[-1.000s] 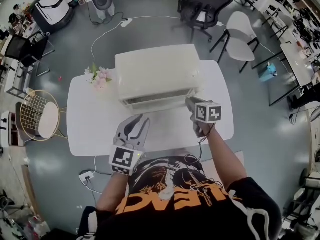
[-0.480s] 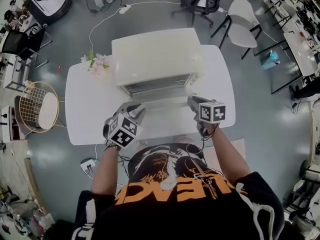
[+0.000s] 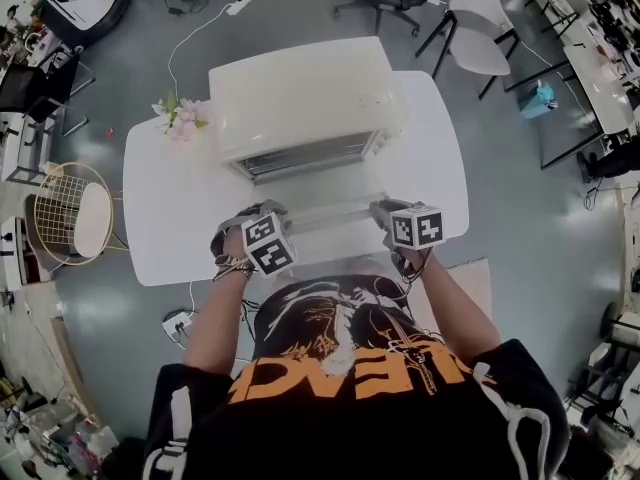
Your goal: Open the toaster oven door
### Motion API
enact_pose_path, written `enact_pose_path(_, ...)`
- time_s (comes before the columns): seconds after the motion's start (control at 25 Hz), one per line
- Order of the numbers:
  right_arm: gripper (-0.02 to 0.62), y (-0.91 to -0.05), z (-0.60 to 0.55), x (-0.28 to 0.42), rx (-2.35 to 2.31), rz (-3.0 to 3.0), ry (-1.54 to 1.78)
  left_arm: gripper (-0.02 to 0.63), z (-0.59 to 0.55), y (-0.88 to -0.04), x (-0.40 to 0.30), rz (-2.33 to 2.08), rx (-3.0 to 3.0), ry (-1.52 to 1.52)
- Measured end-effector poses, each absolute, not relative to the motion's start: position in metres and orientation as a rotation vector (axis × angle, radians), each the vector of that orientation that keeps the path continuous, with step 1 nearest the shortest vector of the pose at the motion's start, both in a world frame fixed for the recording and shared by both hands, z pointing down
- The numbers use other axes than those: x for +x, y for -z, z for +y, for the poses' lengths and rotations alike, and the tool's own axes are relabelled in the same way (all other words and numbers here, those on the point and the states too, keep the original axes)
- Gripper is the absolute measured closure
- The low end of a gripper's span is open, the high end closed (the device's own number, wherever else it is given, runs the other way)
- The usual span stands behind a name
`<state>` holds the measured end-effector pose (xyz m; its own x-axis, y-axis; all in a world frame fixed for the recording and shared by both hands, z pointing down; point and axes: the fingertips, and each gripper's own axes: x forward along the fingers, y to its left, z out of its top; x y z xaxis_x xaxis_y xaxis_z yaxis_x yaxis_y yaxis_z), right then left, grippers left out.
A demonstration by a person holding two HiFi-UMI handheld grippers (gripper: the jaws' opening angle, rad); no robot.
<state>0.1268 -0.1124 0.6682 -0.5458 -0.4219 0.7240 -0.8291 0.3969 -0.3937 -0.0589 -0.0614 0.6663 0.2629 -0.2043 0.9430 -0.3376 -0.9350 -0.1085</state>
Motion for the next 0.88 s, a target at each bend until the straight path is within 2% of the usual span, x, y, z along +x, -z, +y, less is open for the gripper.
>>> enact_pose_path(0.04, 0.5, -0.672, -0.109, 0.128, 1.061, -2.127, -1.037, 0.534, -0.058, -0.672, -0.057, -0.486, 2.393, -1.768)
enact_pose_path(0.24, 0.503, -0.664, -0.079, 0.133, 0.951, -2.101, -1.018, 0.51, -0.038, -0.694, -0.051, -0.354, 2.339, -1.722)
enact_pose_path(0.4, 0.503, -0.651, -0.071, 0.123, 0.792, -2.1, -0.853, 0.5, -0.019, -0.717, -0.044, -0.239, 2.296, -1.73)
enact_pose_path(0.64, 0.503, -0.718, -0.074, 0.085, 0.493, -1.895, -0.669, 0.506, 0.001, -0.749, -0.039, -0.189, 2.262, -1.604)
enact_pose_path(0.76, 0.505, -0.744, -0.067, 0.075, 0.405, -1.824, -0.639, 0.511, -0.006, -0.737, -0.037, -0.278, 2.301, -1.448)
enact_pose_path(0.88, 0.512, -0.753, -0.067, 0.071, 0.378, -1.788, -0.625, 0.525, -0.031, -0.699, -0.032, -0.483, 2.4, -1.146)
